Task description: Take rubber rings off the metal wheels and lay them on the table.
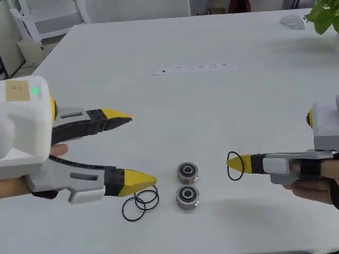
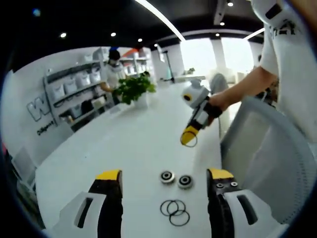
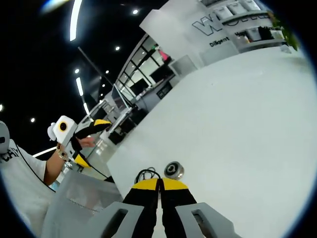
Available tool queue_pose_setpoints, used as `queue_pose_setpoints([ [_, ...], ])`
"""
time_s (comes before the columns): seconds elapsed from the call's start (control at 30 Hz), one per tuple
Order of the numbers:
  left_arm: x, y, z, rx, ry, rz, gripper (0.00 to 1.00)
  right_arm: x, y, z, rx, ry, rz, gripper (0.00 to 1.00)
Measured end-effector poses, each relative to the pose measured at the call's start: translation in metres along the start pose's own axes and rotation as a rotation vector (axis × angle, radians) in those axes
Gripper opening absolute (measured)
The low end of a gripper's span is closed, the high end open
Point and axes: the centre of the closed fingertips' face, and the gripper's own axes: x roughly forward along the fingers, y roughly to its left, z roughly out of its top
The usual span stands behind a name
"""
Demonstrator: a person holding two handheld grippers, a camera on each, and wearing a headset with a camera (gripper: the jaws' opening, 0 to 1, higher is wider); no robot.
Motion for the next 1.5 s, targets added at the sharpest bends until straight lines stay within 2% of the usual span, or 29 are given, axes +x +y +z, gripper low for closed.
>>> queue_pose_setpoints([
  [0.17, -0.020, 0.006, -0.009, -0.011, -0.002, 0.036, 0.77, -0.005, 0.015, 0.005, -0.024, -0.002, 0.021, 0.00],
  [0.27, -0.033, 0.010, -0.014, -0.049, -0.027, 0.073, 0.78, -0.005, 0.021, 0.004, -0.078, 0.029, 0.009, 0.00],
  [0.33, -0.038, 0.011, -0.019, -0.062, -0.022, 0.083, 0.79, -0.004, 0.024, 0.002, -0.098, 0.043, 0.003, 0.00],
  [0.43, -0.051, 0.010, -0.028, -0.066, -0.022, 0.104, 0.81, 0.001, 0.034, 0.001, -0.136, 0.065, 0.003, 0.00],
  [0.6, -0.066, 0.013, -0.041, -0.108, -0.038, 0.135, 0.83, 0.010, 0.050, 0.004, -0.153, 0.067, 0.024, 0.00],
  [0.8, -0.080, 0.009, -0.064, -0.141, -0.027, 0.153, 0.85, 0.026, 0.068, 0.007, -0.182, 0.081, 0.038, 0.00],
  [1.17, -0.096, 0.006, -0.088, -0.187, -0.034, 0.156, 0.86, 0.053, 0.087, 0.007, -0.204, 0.091, 0.045, 0.00],
  [1.5, -0.097, 0.010, -0.098, -0.217, -0.048, 0.147, 0.95, 0.084, 0.098, 0.009, -0.222, 0.114, 0.058, 0.00],
])
